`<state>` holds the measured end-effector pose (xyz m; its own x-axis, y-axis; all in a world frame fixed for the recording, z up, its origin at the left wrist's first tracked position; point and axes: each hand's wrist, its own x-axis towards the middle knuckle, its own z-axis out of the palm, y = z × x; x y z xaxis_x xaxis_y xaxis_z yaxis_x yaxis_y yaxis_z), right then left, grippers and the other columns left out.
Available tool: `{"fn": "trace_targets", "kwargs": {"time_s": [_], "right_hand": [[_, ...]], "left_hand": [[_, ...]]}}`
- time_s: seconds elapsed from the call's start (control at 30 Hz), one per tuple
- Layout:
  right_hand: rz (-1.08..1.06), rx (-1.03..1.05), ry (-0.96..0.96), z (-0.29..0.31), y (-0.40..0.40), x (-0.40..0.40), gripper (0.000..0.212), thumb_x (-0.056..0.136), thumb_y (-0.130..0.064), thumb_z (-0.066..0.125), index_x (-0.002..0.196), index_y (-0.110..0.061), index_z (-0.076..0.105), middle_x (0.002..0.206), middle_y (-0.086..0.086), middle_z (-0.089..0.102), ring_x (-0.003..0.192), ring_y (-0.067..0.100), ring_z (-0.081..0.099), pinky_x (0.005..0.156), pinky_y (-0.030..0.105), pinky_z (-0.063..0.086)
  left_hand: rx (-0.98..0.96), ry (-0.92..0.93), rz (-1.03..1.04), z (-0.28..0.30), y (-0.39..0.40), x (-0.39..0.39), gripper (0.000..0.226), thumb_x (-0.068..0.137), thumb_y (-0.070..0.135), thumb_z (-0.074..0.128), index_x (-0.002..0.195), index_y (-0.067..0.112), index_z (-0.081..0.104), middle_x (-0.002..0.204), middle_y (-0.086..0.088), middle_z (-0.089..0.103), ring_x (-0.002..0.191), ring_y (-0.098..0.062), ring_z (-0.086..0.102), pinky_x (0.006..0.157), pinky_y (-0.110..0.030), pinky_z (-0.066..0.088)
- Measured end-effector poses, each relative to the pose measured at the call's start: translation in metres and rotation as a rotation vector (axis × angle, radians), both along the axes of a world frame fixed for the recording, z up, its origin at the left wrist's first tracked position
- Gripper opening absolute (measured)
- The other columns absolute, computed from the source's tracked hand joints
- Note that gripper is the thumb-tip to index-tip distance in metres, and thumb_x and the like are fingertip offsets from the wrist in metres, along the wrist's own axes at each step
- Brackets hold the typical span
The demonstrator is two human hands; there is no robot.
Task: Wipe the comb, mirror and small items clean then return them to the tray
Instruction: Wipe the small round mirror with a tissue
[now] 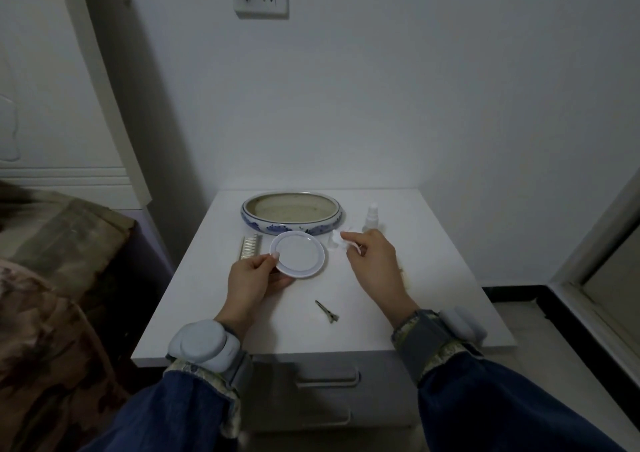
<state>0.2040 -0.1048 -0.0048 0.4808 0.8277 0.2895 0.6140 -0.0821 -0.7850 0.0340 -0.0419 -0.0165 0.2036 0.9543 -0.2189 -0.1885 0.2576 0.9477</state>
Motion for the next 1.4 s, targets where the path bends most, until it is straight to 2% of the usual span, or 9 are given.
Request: {"fn": "trace_targets", "kwargs": {"time_s": [0.2, 0.3, 0.43, 0.63, 0.8, 0.93, 1.0, 1.2, 1.4], "right_hand": [[-0.014, -0.001, -0.001, 0.000, 0.000, 0.000, 0.029, 0.090, -0.006, 0.050, 0.113, -0.013, 0.066, 0.105, 0.009, 0.056, 0.086, 0.008, 0.047, 0.076, 0.011, 0.031], [-0.004, -0.002, 0.015, 0.000, -0.001, 0.000, 0.029, 0.090, -0.005, 0.050, 0.113, -0.013, 0.066, 0.106, 0.010, 0.057, 0.086, 0.010, 0.050, 0.075, 0.011, 0.031], [0.011, -0.005, 0.029, 0.000, -0.001, -0.001, 0.029, 0.089, -0.004, 0.050, 0.112, -0.012, 0.067, 0.106, 0.010, 0.057, 0.087, 0.011, 0.051, 0.078, 0.012, 0.033], [0.017, -0.013, 0.007, -0.004, -0.001, 0.000, 0.029, 0.088, -0.004, 0.052, 0.112, -0.011, 0.067, 0.099, 0.008, 0.056, 0.083, 0.010, 0.049, 0.072, 0.010, 0.031], [0.026, -0.020, 0.002, -0.004, -0.001, 0.000, 0.029, 0.088, -0.004, 0.052, 0.112, -0.011, 0.067, 0.103, 0.009, 0.058, 0.086, 0.010, 0.049, 0.073, 0.009, 0.031], [0.027, -0.046, 0.018, -0.004, -0.001, 0.000, 0.028, 0.087, -0.005, 0.053, 0.110, -0.012, 0.067, 0.104, 0.009, 0.060, 0.084, 0.010, 0.050, 0.071, 0.009, 0.032], [0.018, -0.075, 0.022, -0.005, -0.001, 0.001, 0.028, 0.085, -0.006, 0.055, 0.109, -0.011, 0.067, 0.102, 0.009, 0.061, 0.083, 0.011, 0.051, 0.071, 0.009, 0.032], [0.034, -0.160, -0.013, -0.003, -0.004, 0.001, 0.028, 0.083, -0.004, 0.056, 0.108, -0.006, 0.067, 0.085, 0.005, 0.057, 0.079, 0.013, 0.053, 0.064, 0.009, 0.031], [0.029, -0.190, -0.040, -0.001, -0.006, -0.001, 0.027, 0.083, -0.004, 0.056, 0.107, -0.004, 0.068, 0.098, 0.012, 0.067, 0.082, 0.014, 0.055, 0.063, 0.010, 0.032]], "left_hand": [[0.024, 0.066, 0.027, 0.000, 0.000, -0.001, 0.017, 0.093, 0.009, 0.054, 0.093, -0.006, 0.063, 0.077, -0.018, 0.064, 0.051, -0.014, 0.067, 0.051, -0.017, 0.054], [0.067, 0.135, 0.048, 0.000, 0.001, -0.003, 0.020, 0.094, 0.011, 0.054, 0.082, -0.001, 0.064, 0.075, -0.019, 0.065, 0.050, -0.015, 0.067, 0.050, -0.017, 0.054], [0.149, 0.286, 0.054, -0.002, 0.001, -0.006, 0.024, 0.096, 0.014, 0.051, 0.081, 0.000, 0.064, 0.070, -0.021, 0.067, 0.051, -0.019, 0.068, 0.049, -0.020, 0.055], [0.329, 0.581, 0.055, -0.005, 0.001, -0.008, 0.028, 0.095, 0.013, 0.049, 0.078, -0.001, 0.067, 0.061, -0.011, 0.066, 0.039, -0.009, 0.059, 0.047, -0.017, 0.051], [0.347, 0.581, 0.043, -0.003, 0.001, -0.008, 0.023, 0.096, 0.011, 0.048, 0.081, 0.006, 0.065, 0.064, -0.010, 0.065, 0.038, -0.007, 0.058, 0.046, -0.015, 0.051], [0.368, 0.551, 0.067, -0.001, -0.001, -0.009, 0.021, 0.095, 0.010, 0.050, 0.111, 0.004, 0.062, 0.061, -0.008, 0.064, 0.037, -0.005, 0.056, 0.043, -0.012, 0.046], [0.414, 0.548, 0.061, 0.002, -0.002, -0.008, 0.019, 0.093, 0.010, 0.053, 0.108, 0.003, 0.064, 0.058, -0.005, 0.063, 0.036, -0.004, 0.054, 0.041, -0.011, 0.044], [0.506, 0.559, -0.150, 0.009, -0.013, 0.000, 0.010, 0.090, 0.011, 0.060, 0.086, 0.006, 0.067, 0.056, -0.002, 0.059, 0.033, -0.004, 0.045, 0.038, -0.013, 0.038], [0.547, 0.600, -0.455, 0.010, -0.019, 0.000, 0.011, 0.086, 0.010, 0.065, 0.077, 0.017, 0.069, 0.050, 0.007, 0.061, 0.038, -0.004, 0.048, 0.042, -0.015, 0.040]]}}
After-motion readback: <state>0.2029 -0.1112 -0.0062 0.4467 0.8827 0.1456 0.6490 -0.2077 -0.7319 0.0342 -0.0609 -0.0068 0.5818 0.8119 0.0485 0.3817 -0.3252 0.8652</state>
